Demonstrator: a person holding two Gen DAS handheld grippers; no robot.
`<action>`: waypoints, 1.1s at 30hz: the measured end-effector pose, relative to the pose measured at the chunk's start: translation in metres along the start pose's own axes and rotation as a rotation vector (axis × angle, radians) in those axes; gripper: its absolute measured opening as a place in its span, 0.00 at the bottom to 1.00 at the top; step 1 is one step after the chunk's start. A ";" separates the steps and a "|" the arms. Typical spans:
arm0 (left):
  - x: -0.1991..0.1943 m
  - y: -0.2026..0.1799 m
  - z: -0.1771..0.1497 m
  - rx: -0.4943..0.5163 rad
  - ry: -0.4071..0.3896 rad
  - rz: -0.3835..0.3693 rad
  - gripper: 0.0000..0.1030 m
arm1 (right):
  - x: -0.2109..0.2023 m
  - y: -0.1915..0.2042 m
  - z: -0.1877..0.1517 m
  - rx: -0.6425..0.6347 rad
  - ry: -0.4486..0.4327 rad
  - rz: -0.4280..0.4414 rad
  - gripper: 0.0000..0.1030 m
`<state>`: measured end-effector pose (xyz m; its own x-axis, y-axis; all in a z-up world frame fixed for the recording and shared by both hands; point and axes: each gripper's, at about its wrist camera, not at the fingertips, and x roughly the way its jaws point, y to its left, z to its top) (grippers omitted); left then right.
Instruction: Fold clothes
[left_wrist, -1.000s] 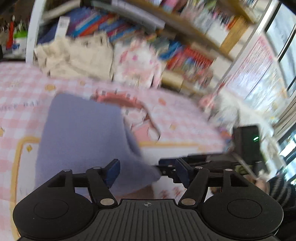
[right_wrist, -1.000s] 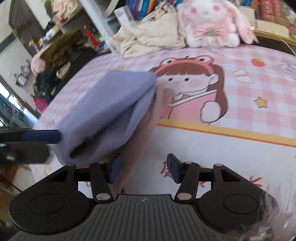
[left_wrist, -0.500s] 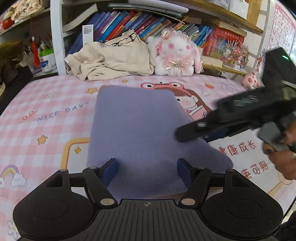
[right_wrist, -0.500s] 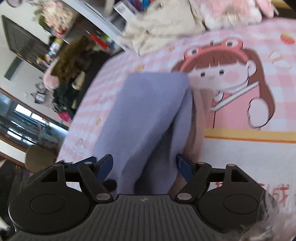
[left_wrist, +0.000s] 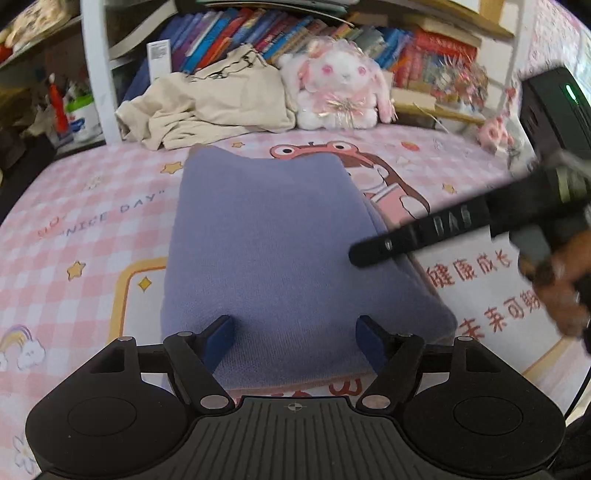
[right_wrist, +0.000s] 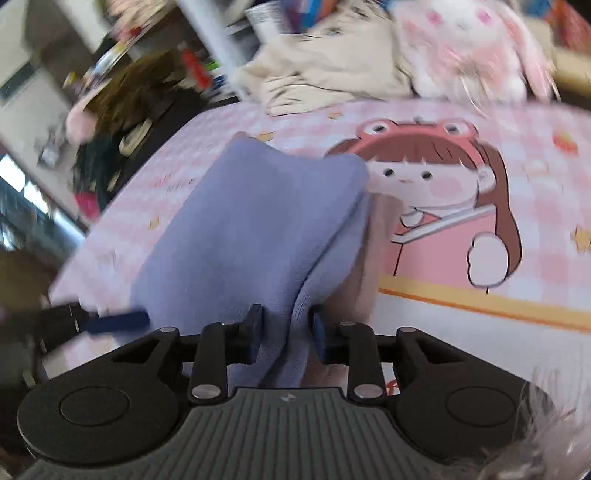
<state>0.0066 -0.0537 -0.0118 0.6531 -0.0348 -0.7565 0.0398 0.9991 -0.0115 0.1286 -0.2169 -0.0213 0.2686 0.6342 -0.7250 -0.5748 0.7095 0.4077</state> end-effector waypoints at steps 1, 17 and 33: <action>-0.002 0.000 0.001 0.005 0.001 0.000 0.72 | -0.004 0.001 0.002 -0.005 -0.011 -0.017 0.38; 0.004 0.031 0.027 -0.097 -0.006 -0.094 0.36 | -0.025 0.015 0.012 0.054 -0.107 0.042 0.15; -0.014 0.031 0.028 -0.140 -0.064 -0.108 0.41 | -0.018 -0.009 -0.006 0.188 -0.014 0.063 0.47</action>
<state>0.0195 -0.0233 0.0170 0.6979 -0.1386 -0.7026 0.0096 0.9828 -0.1843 0.1241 -0.2362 -0.0156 0.2485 0.6825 -0.6873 -0.4370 0.7123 0.5493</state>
